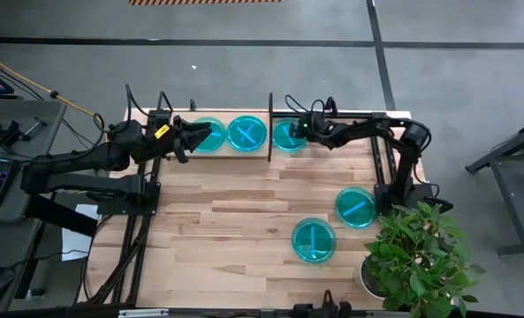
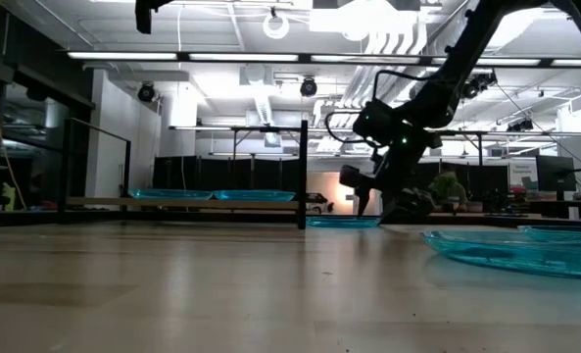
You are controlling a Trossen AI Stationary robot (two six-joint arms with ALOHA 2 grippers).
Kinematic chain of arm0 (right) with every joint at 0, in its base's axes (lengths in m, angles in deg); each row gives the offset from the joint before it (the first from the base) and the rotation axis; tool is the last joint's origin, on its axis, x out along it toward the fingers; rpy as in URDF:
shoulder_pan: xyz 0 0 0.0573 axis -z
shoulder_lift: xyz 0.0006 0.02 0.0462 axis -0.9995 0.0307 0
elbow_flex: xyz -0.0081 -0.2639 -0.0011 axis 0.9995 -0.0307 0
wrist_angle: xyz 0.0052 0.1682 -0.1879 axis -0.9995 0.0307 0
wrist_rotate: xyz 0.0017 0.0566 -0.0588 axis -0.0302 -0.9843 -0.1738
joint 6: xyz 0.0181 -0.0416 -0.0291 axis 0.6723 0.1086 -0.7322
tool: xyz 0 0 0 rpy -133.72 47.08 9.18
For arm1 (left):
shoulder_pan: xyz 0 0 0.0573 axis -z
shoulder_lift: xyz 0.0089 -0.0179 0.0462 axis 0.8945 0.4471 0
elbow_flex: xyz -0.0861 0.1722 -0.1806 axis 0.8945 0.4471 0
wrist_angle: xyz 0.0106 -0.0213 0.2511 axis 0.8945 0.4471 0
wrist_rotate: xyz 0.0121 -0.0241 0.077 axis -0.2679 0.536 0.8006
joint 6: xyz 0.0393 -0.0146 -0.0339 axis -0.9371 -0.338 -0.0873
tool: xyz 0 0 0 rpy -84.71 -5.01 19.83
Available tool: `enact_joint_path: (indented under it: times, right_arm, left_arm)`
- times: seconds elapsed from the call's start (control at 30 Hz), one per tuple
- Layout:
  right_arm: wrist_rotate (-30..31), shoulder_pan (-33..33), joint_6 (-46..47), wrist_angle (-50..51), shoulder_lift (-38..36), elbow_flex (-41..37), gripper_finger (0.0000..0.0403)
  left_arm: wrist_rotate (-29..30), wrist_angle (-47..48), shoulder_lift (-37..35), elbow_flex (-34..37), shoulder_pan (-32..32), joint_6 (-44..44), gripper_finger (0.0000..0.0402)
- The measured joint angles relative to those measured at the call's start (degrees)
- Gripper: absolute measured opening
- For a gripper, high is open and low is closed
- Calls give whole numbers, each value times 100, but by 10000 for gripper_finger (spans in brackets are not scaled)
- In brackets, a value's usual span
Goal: Place and stack plates onto a shelf
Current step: Stack the blue plate on top of the blue plate on the shelf
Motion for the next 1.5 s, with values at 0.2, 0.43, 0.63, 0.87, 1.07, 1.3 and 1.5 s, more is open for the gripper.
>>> enact_joint_path:
  times: [0.2,0.43,0.63,0.87,1.07,1.3,1.5]
  right_arm:
    - [37,-18,249,239,94,26,167]
    - [100,-76,595,471,157,17,40]
    - [-184,-52,321,563,132,17,6]
    - [-678,3,-477,1078,-479,-37,0]
    - [-440,172,-1353,1754,-1404,-26,0]
    - [-311,199,-1800,2375,-2440,-26,0]
    - [-224,90,-1871,2503,-3410,-20,0]
  left_arm:
    - [0,2,0,0,1,-2,161]
    - [2,5,0,0,1,-35,161]
    - [2,7,0,0,2,-44,161]
    - [2,9,0,2,1,-48,161]
    - [2,11,2,2,0,-147,161]
    - [4,9,2,2,0,-155,161]
    - [4,9,2,2,2,-155,161]
